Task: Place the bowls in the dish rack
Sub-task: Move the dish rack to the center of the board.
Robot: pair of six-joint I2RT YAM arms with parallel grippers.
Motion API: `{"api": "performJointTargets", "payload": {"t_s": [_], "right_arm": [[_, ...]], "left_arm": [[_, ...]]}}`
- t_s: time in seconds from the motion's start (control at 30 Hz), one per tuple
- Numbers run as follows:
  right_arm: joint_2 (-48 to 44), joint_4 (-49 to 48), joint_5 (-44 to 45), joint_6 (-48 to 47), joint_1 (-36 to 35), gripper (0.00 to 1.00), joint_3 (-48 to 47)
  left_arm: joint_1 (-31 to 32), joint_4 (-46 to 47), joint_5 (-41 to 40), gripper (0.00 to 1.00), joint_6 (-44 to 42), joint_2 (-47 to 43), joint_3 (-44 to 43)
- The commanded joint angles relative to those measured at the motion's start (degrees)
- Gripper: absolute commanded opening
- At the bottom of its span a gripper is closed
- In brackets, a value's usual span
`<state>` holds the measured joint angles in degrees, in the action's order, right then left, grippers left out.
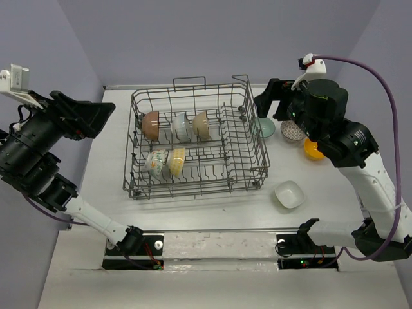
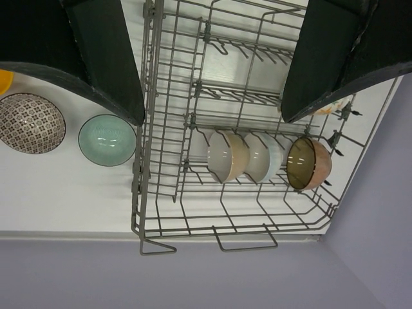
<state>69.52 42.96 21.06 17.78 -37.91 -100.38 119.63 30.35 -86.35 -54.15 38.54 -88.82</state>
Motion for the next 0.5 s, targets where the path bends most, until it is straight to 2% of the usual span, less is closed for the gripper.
{"api": "performJointTargets", "payload": {"t_s": [0.0, 0.07, 0.1, 0.13, 0.2, 0.23, 0.27, 0.33, 0.37, 0.4, 0.43, 0.47], "right_arm": [[0.79, -0.34, 1.61, -0.55, -0.06, 0.92, -1.92], [1.06, 0.19, 1.70, -0.73, -0.06, 0.92, -2.45], [1.06, 0.19, 1.88, -0.73, -0.06, 0.92, -2.45], [0.97, 0.37, 1.97, -0.73, -0.06, 0.92, -2.54], [0.54, 0.72, 2.41, -0.64, -0.06, 0.92, -2.37], [-0.42, 0.90, 2.67, -0.55, -0.06, 0.92, -2.11], [-0.96, 0.90, 3.28, -0.47, -0.06, 0.93, -1.84], [-2.10, 1.16, 3.64, -0.47, -0.06, 0.94, -1.23], [-2.80, 1.51, 4.07, -0.55, -0.06, 0.95, -1.14], [-2.98, 1.95, 4.34, -0.73, -0.06, 0.95, -1.31], [-2.81, 3.43, 4.78, -0.99, -0.06, 0.95, -2.09], [-2.72, 4.06, 4.95, -1.08, -0.06, 0.95, -2.62]], "left_arm": [[10.19, 18.73, -0.23, 0.99, -20.03, 11.32, -0.82], [-0.93, 12.68, -0.66, 0.99, -20.30, 18.11, -8.45], [-11.60, 1.49, -1.10, 0.99, -16.99, 25.98, -12.22], [-16.84, -0.88, -1.02, 0.99, -17.13, 29.53, -16.61], [-25.63, -0.45, 0.12, 0.99, -22.64, 37.35, -17.18], [-32.99, -3.95, 2.74, 0.99, -17.18, 39.05, -18.92], [-36.45, -6.94, 4.15, 0.99, -14.00, 41.76, -19.81], [-43.14, -34.78, 8.01, 0.99, -0.25, 45.98, -25.67], [-48.65, -43.18, 18.74, 0.99, 19.24, 47.57, -33.62], [-52.19, -50.75, 28.50, 0.99, 27.96, 48.11, -36.14], [-62.40, -61.44, 48.96, 0.99, 40.23, 48.20, -38.43], [-67.12, -62.85, 54.91, 0.99, 43.83, 48.29, -37.67]]}}
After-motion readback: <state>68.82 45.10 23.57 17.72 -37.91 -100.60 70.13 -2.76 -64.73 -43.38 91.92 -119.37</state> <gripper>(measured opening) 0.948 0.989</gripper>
